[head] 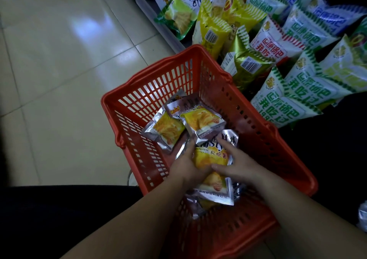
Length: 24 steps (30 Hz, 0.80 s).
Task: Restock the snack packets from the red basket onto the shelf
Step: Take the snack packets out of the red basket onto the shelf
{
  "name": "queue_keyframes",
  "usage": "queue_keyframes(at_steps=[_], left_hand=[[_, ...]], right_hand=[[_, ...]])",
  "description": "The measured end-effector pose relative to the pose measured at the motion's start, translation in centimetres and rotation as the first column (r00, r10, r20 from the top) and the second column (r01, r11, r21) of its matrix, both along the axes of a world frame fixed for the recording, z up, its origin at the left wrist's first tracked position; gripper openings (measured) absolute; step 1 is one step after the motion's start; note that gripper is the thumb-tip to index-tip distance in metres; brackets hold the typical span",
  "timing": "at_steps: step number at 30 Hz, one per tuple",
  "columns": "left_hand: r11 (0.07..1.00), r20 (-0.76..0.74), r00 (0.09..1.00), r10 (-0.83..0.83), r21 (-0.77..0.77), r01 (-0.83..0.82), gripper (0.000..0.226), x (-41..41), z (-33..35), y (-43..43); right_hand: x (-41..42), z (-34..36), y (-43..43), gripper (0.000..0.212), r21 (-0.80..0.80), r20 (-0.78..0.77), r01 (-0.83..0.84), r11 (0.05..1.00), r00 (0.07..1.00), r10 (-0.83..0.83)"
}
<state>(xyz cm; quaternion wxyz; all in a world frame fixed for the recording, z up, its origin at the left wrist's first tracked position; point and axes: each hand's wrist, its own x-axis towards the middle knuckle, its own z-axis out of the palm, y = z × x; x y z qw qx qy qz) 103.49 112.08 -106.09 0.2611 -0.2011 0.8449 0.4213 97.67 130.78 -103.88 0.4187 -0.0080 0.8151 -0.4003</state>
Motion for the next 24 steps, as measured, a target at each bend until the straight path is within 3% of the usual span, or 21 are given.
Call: queue_keyframes(at_steps=[4,8,18,24], left_hand=[[0.983,-0.020,0.992,0.122,0.144,-0.118,0.100,0.2,0.4,0.1],[0.942,-0.077,0.973,0.219,0.277,-0.190,0.091,0.3,2.4,1.1],[0.885,-0.311,0.927,0.208,0.463,-0.043,0.076,1.1,11.4,3.0],[0.887,-0.422,0.890,0.176,0.461,0.043,0.082,3.2,18.9,3.5]], right_hand=[[0.3,0.7,0.1,0.075,-0.078,-0.055,0.023,0.997,0.998,-0.028],[0.7,2.9,0.5,0.066,-0.123,-0.204,0.012,0.992,0.978,-0.037],[2.4,14.6,1.0,0.068,-0.133,-0.389,-0.035,0.991,0.921,-0.020],[3.9,23.5,2.3,0.065,-0.141,-0.505,-0.040,0.989,0.862,-0.037]])
